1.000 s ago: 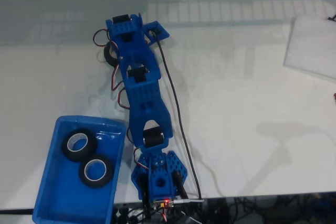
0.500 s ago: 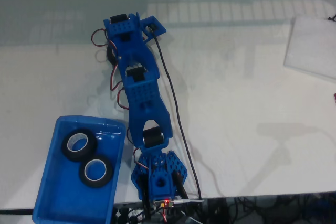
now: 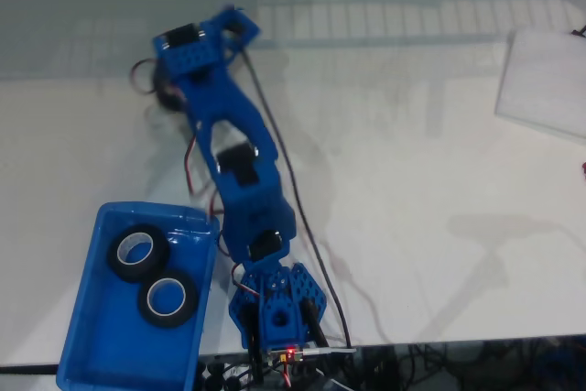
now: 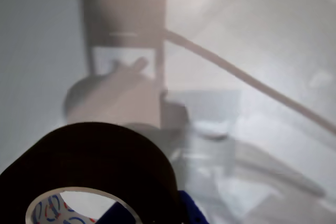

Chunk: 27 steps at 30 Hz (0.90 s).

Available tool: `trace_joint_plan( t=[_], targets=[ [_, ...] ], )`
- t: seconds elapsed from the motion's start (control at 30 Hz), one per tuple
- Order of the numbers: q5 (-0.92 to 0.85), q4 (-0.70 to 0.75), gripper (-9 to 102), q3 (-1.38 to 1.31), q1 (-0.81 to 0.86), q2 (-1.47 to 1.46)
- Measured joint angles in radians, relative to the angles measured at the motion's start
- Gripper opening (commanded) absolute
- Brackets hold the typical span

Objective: Grasp all tape and put them in the bin.

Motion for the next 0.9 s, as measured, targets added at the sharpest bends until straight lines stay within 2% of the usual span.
trace_joint_plan(
  t=[0.27,0.57,0.9],
  targets=[
    [-0.169,0.178,0,0.219,-0.374,0.448],
    [-0.422,0.491,0,0.233,-0.706,0.672],
    [-0.571,0.523,0,0.337,-0.893,0.709]
  ],
)
